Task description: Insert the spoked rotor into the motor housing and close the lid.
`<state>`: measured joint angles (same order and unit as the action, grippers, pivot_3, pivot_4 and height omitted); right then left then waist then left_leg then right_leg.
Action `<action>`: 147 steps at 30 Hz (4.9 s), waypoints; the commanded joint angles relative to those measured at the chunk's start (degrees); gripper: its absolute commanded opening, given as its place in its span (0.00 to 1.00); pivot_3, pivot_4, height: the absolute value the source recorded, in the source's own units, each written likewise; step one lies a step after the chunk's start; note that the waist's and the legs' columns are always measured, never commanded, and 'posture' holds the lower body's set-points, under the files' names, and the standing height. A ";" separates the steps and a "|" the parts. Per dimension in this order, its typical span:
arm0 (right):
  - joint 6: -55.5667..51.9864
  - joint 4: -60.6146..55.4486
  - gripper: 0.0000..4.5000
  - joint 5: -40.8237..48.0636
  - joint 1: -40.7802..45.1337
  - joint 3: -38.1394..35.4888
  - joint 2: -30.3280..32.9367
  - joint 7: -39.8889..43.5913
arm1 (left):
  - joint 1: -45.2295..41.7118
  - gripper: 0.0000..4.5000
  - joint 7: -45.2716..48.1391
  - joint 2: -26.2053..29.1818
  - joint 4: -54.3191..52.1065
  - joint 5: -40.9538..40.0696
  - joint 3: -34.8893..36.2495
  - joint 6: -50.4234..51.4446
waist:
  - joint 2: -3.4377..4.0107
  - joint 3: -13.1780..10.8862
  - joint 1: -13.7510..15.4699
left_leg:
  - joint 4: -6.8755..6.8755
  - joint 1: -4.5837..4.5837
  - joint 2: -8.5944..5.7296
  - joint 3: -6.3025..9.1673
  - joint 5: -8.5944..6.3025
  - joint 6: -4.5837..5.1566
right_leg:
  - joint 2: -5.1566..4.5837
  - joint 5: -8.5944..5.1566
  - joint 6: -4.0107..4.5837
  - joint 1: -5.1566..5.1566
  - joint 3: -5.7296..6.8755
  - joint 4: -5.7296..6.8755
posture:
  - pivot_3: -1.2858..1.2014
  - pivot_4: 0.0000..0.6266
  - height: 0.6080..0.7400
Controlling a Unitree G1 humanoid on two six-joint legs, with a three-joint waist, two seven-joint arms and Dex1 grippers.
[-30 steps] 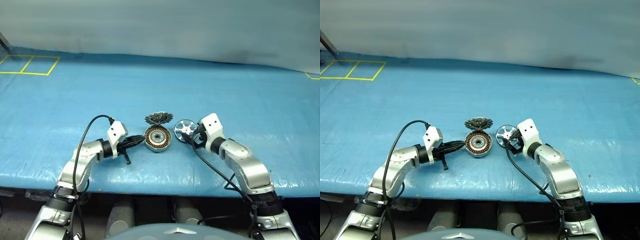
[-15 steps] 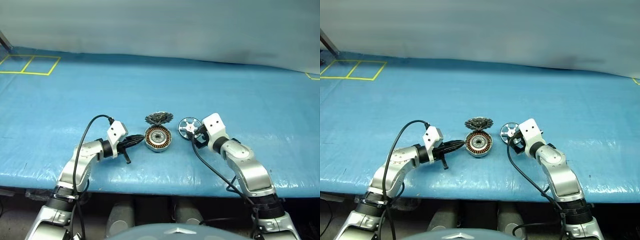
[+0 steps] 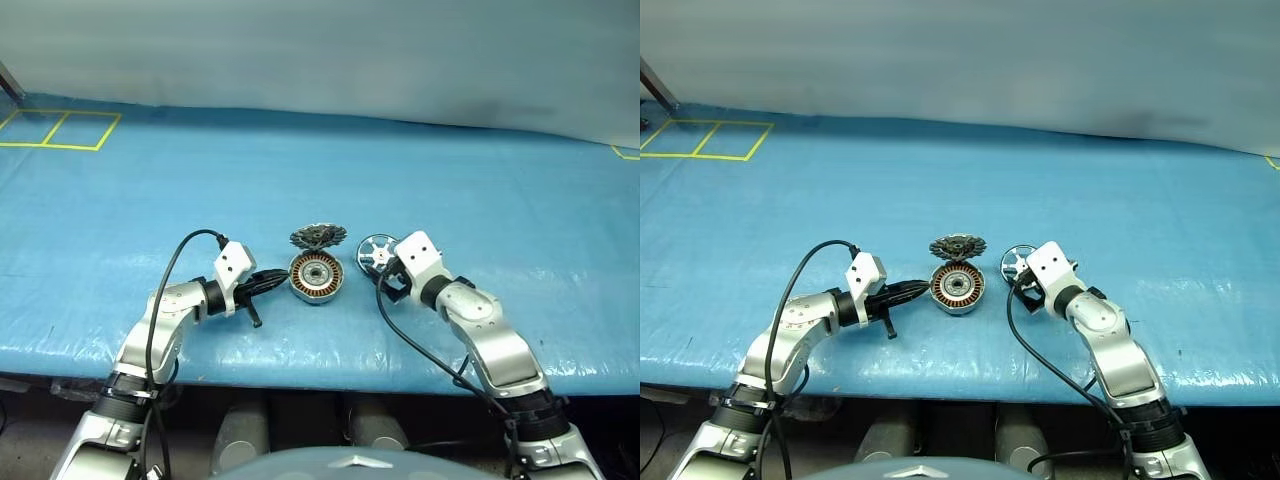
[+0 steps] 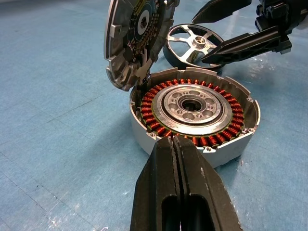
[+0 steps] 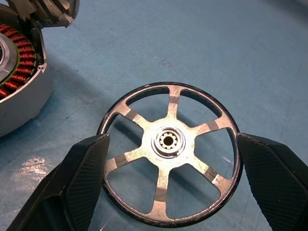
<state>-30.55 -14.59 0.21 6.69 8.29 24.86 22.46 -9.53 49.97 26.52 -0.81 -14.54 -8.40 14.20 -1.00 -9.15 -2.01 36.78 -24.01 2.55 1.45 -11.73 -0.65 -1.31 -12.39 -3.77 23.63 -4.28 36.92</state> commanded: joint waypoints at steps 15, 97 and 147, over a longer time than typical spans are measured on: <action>-1.03 -0.09 0.29 -0.36 0.42 -0.50 -0.77 0.17 | 0.31 0.00 -1.05 -0.23 -1.24 0.96 0.17 -1.36 | 0.00 0.00 -0.03 | -0.01 0.01 0.00 0.00 0.00 0.00 | 0.00 0.00 0.00 0.00 0.00 0.00 | 0.52 0.24 1.00; -5.92 -4.56 0.29 22.63 4.35 2.33 -6.36 10.86 | 2.69 0.00 1.87 -0.61 2.81 -0.87 2.60 -7.16 | 0.04 -0.03 -0.20 | -0.34 0.03 0.04 -0.02 0.00 0.00 | 0.04 -0.07 0.11 0.13 0.02 -0.03 | 0.52 0.24 1.00; -5.25 -8.99 0.29 17.49 6.75 3.70 -4.56 10.74 | 2.86 0.00 1.50 -0.78 3.19 0.21 2.56 -7.78 | 0.04 -0.03 -0.10 | -0.35 0.04 0.04 -0.02 0.00 0.00 | 0.04 -0.07 0.12 0.13 0.03 -0.02 | 0.52 0.24 1.00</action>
<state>-36.49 -20.56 16.69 13.03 13.24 20.30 33.28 -6.54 51.31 26.00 2.42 -14.10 -6.12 7.44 -0.96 -9.18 -2.11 36.42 -23.98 2.58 1.44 -11.73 -0.66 -1.27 -12.46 -3.65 23.76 -4.25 36.90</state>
